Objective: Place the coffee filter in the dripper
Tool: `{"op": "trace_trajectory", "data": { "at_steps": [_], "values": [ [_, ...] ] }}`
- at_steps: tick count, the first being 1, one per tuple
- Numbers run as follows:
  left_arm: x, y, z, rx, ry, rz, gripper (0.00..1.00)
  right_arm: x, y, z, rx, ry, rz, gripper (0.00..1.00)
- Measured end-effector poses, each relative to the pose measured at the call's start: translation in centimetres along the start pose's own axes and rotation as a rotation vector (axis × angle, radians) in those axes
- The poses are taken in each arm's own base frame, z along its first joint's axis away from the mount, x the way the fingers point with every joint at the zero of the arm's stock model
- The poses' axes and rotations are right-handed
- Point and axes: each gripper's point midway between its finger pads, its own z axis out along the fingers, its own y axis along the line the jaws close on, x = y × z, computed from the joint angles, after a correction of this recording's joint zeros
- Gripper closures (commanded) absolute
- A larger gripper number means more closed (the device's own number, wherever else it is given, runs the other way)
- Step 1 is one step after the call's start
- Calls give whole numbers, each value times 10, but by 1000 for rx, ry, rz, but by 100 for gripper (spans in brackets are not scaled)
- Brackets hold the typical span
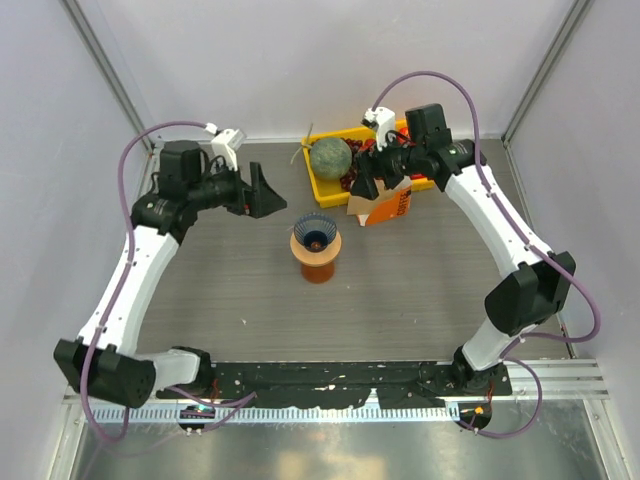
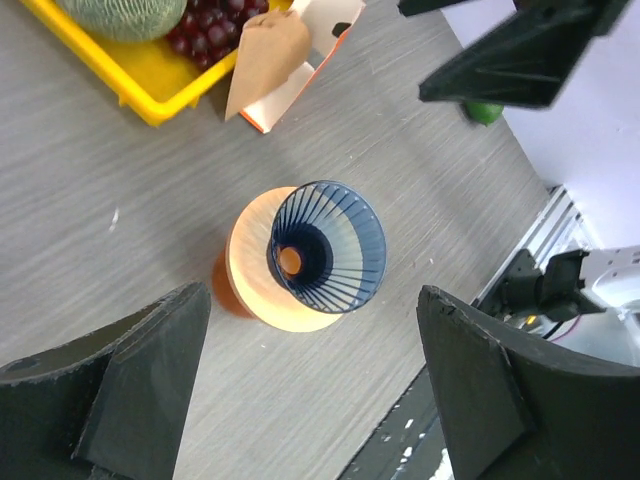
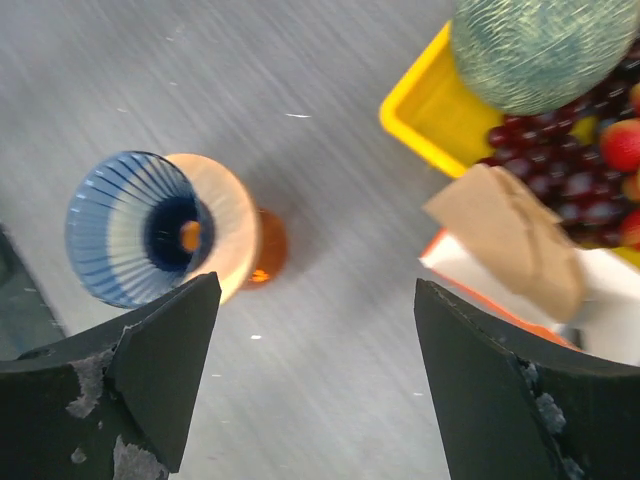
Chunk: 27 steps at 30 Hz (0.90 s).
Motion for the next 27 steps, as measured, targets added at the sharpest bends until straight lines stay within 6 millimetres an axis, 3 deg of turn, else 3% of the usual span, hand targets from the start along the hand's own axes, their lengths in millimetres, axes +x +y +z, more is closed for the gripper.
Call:
{"op": "trace_trajectory", "data": {
  "at_steps": [6,11,17,19,23,27],
  "values": [
    [6,-15,-29,47,-59,161,11,-6,-31,-16,163,21,-275,21],
    [-2,-7,-19,60,-49,293,19,8,-53,-22,217,63,-324,22],
    [-59,11,27,110,-54,426,33,59,-78,-32,241,141,-241,23],
    [-74,22,51,137,-60,464,42,71,-83,-38,251,157,-218,24],
    [-80,44,94,201,-39,485,57,81,-89,-49,275,160,-198,25],
    [-79,65,137,263,-22,492,62,82,-86,-56,280,150,-198,25]
  ]
}}
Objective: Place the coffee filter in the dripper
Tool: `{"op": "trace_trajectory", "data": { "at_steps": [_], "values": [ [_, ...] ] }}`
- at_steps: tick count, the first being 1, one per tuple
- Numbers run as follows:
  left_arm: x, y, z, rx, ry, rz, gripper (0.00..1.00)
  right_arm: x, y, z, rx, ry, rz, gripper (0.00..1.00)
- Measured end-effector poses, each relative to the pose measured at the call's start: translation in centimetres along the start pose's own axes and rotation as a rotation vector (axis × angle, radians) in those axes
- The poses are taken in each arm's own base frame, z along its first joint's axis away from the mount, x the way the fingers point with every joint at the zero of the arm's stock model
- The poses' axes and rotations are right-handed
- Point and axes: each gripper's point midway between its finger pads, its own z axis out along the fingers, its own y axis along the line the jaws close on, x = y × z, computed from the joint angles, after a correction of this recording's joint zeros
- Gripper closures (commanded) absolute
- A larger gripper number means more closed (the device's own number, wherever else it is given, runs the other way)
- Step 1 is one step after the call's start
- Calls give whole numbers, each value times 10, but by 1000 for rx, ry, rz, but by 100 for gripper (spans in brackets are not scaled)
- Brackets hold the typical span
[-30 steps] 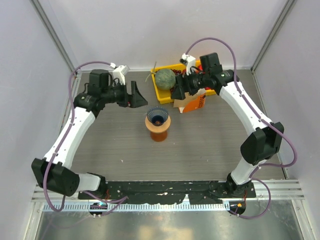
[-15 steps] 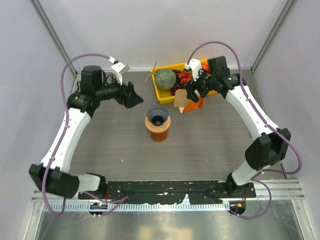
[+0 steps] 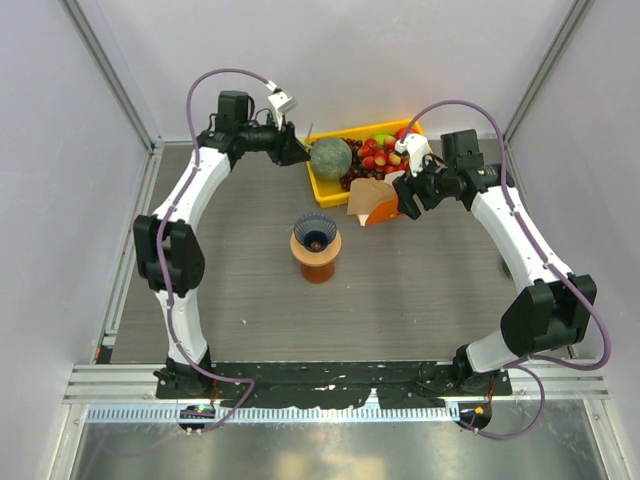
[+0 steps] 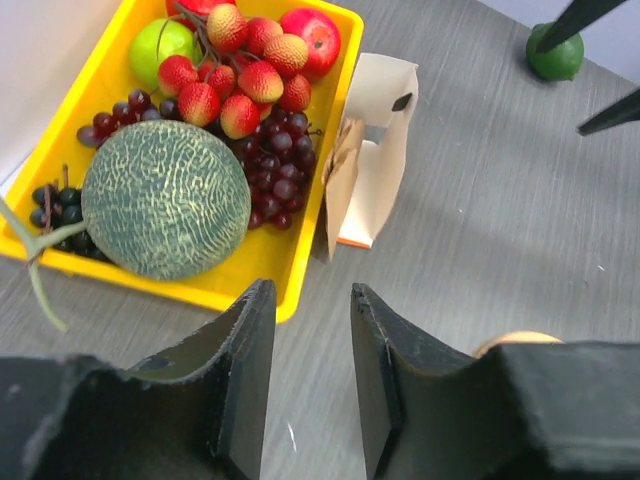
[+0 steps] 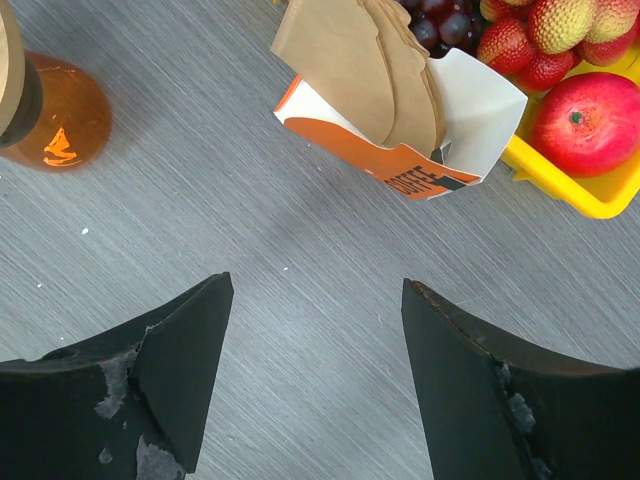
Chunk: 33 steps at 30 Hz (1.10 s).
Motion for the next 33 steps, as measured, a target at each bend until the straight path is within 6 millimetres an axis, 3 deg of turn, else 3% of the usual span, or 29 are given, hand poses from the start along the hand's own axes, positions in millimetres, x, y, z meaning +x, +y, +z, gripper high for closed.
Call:
{"op": "trace_trajectory", "data": {
  "at_steps": [5,16,25,33],
  "values": [
    [15,12,37,72,0,-2,64,2,1,-2,-1,-3,4,26],
    [39,0,98,163,28,18,64,6,2,-8,-7,-16,22,26],
    [68,-1,119,193,67,21,67,7,11,-11,-32,-31,45,25],
    [65,-8,129,207,66,40,67,5,15,-12,-48,-43,64,25]
  ]
}}
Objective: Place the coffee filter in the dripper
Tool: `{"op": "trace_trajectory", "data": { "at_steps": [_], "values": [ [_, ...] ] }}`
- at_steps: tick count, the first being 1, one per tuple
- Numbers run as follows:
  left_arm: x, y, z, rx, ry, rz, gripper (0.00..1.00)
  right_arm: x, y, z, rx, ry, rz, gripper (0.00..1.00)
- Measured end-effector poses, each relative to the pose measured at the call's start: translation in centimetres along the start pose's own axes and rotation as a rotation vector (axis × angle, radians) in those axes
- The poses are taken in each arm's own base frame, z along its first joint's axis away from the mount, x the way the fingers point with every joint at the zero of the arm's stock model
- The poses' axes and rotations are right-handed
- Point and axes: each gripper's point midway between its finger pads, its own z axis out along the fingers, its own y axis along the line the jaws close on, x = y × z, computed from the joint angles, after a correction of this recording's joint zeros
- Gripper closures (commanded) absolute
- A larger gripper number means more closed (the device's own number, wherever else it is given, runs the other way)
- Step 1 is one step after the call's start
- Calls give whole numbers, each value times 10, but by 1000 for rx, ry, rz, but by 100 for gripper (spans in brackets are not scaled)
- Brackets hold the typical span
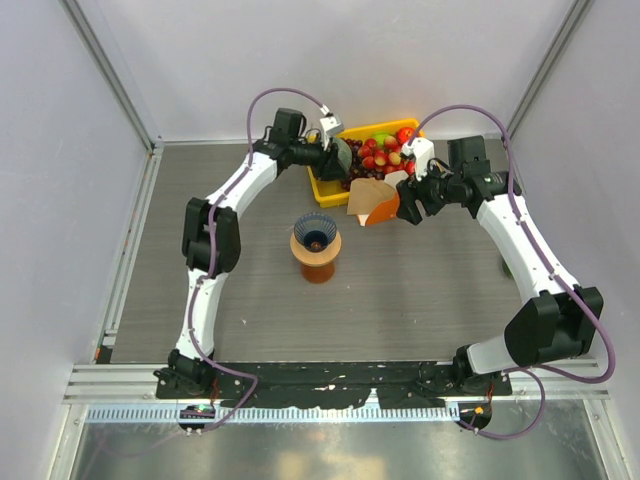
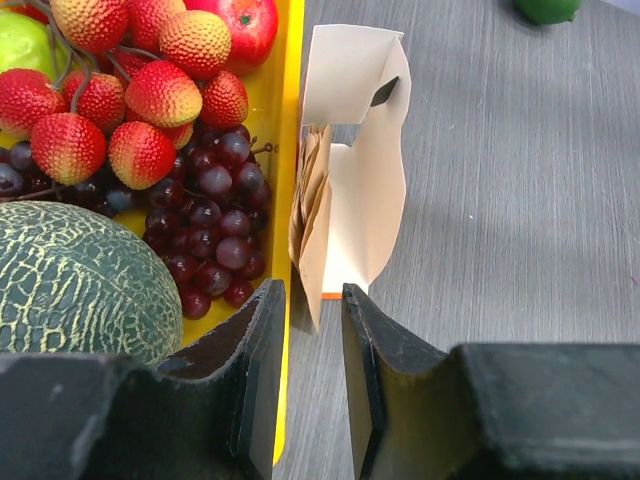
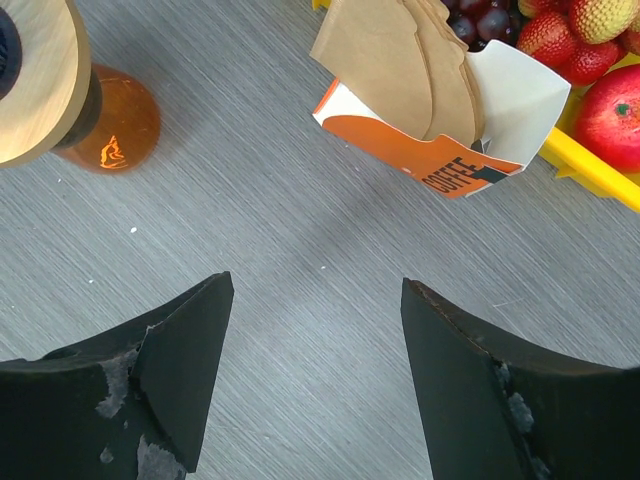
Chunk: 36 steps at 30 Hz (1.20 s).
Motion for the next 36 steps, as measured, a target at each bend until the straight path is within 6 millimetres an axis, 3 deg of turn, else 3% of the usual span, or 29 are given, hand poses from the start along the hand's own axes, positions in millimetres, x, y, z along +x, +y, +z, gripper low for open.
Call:
{"op": "trace_trajectory", "data": {
  "at_steps": [14,36],
  "values": [
    [6,-13,8,8,41,-72,69,-1,0,-2,-8,-13,10,25],
    [12,-14,26,-64,78,-180,75,-1,-2,-5,-20,-25,23,25]
  ]
}}
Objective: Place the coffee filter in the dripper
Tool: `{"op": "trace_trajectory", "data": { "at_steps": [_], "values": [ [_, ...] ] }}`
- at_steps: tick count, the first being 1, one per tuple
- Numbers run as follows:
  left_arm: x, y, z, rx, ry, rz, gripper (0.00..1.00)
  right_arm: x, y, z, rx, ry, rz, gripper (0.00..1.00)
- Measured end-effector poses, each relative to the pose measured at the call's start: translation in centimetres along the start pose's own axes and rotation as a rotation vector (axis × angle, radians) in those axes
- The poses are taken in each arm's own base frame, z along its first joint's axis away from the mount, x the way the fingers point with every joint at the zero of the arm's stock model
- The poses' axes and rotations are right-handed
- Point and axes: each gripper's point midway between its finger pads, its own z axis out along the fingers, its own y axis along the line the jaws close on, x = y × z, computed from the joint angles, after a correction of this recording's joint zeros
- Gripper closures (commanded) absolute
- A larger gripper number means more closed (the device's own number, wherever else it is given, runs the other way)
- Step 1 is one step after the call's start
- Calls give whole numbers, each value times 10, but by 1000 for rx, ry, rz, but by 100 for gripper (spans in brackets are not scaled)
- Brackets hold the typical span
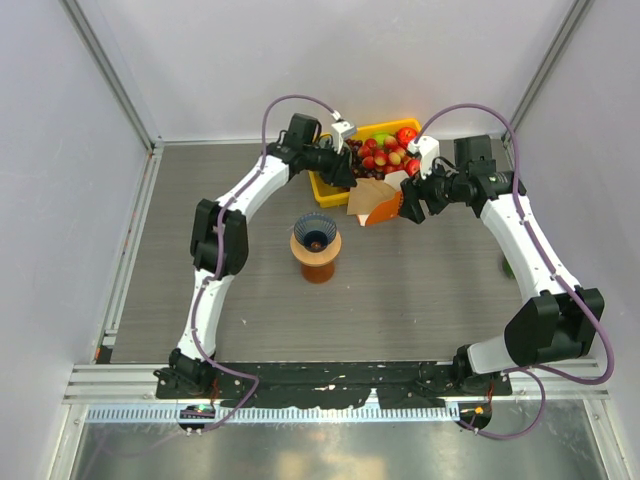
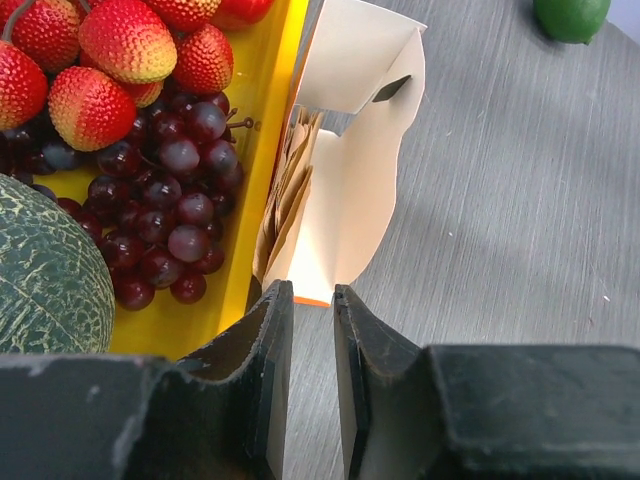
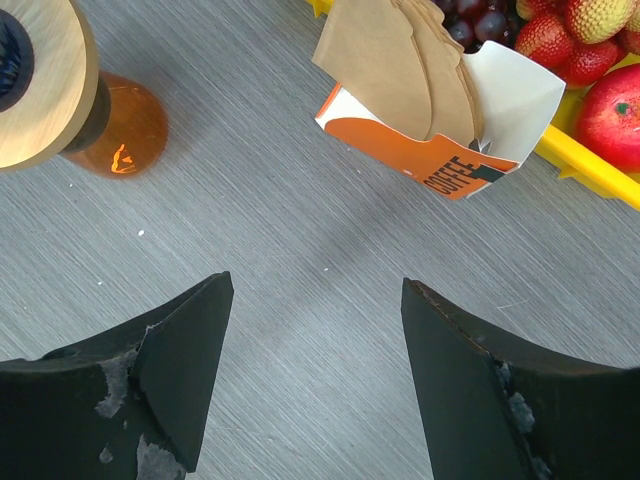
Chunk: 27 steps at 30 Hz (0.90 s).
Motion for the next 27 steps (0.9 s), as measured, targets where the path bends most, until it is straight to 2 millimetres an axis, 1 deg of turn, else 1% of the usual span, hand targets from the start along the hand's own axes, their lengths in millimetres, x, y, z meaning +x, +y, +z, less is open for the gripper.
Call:
{"op": "trace_trajectory", "data": {
  "at_steps": [9,10,11,13,15,17,22,25,27],
  "values": [
    [5,-6,7,-10,26,-6,80,0,-1,-1,-4,-7,7,25],
    [6,-7,7,-8,27,-5,79,0,-2,-2,-4,-8,8,25],
    [6,-8,8,-7,27,-5,75,0,-2,-2,-4,-7,9,25],
    [6,-9,9,-4,29,-1,62,0,-2,-2,-5,-9,10,25],
    [8,-9,10,-4,29,0,56,0,-2,-2,-5,-9,10,25],
    [12,-7,11,-9,33,-4,52,0,-2,-2,-7,-10,11,25],
    [29,0,11,-58,63,-15,51,1,-1,-1,-12,-9,12,25],
    [28,3,7,-87,66,7,50,1,-1,-1,-15,-11,13,25],
    [22,4,3,-102,58,31,51,1,0,-1,-19,-12,13,25]
  ]
}}
